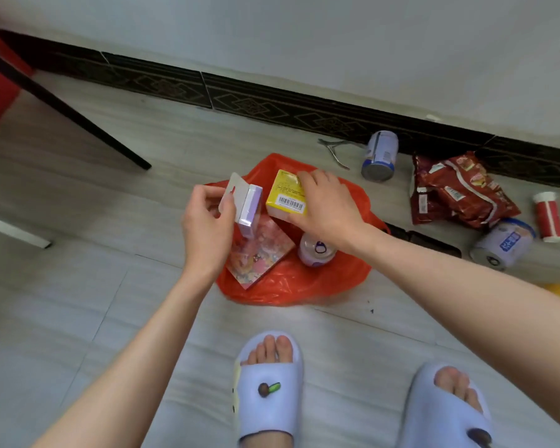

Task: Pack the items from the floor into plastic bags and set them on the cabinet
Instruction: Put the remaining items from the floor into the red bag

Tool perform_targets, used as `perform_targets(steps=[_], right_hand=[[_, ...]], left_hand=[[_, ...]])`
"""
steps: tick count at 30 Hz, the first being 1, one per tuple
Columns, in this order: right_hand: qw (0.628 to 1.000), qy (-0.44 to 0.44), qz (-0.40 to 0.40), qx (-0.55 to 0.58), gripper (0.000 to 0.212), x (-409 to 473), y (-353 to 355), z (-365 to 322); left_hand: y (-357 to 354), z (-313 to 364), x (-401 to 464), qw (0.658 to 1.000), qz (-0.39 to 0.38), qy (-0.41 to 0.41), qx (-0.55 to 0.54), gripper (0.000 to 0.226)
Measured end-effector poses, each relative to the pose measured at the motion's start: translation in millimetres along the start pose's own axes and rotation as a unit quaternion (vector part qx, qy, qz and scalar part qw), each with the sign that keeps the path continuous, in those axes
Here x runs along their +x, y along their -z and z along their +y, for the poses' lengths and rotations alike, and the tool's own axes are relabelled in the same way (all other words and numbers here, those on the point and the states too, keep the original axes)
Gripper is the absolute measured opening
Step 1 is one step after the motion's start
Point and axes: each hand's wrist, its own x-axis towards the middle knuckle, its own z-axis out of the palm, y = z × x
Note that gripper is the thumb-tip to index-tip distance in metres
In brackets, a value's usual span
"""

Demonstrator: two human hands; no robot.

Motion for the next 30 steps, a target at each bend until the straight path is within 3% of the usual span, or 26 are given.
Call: perform_targets(steps=[4,7,10,15,17,20,25,28,30], right_hand=[[0.999,0.008,-0.042,0.006,0.075,-3,-11,21],[0.997,0.023,-0.079,-0.002,0.073,-6,-15,32],[0.996,0.013,-0.082,0.022,0.065,-12,-11,41],[0.997,0.031,-0.064,0.006,0.056,-48,17,73],[0.998,0.020,-0.059,-0.004,0.053,-68,34,96],[0.996,-0.083,-0.035,0.018,0.052,-104,45,138],[0.960,-0.265,-0.033,0.084,0.049,-175,21,199],[0.951,-0.293,-0.032,0.093,0.044,-201,-7,225],[0.952,-0.292,-0.029,0.090,0.041,-210,-24,231]], left_hand=[[-24,-7,-1,0.996,-0.016,-0.073,0.058,0.006],[-42,-8,-8,0.995,-0.013,-0.081,0.062,0.005],[-51,-15,-19,0.993,-0.059,-0.076,0.071,0.007],[-40,-15,-25,0.989,-0.096,-0.086,0.068,0.036],[-39,-6,-29,0.978,-0.086,-0.158,0.102,0.044],[-56,16,-49,0.945,-0.093,-0.293,0.114,0.040],[-118,34,-97,0.899,-0.288,-0.322,0.070,0.028],[-154,26,-107,0.843,-0.377,-0.363,0.125,0.039],[-173,24,-104,0.833,-0.400,-0.354,0.142,0.044]])
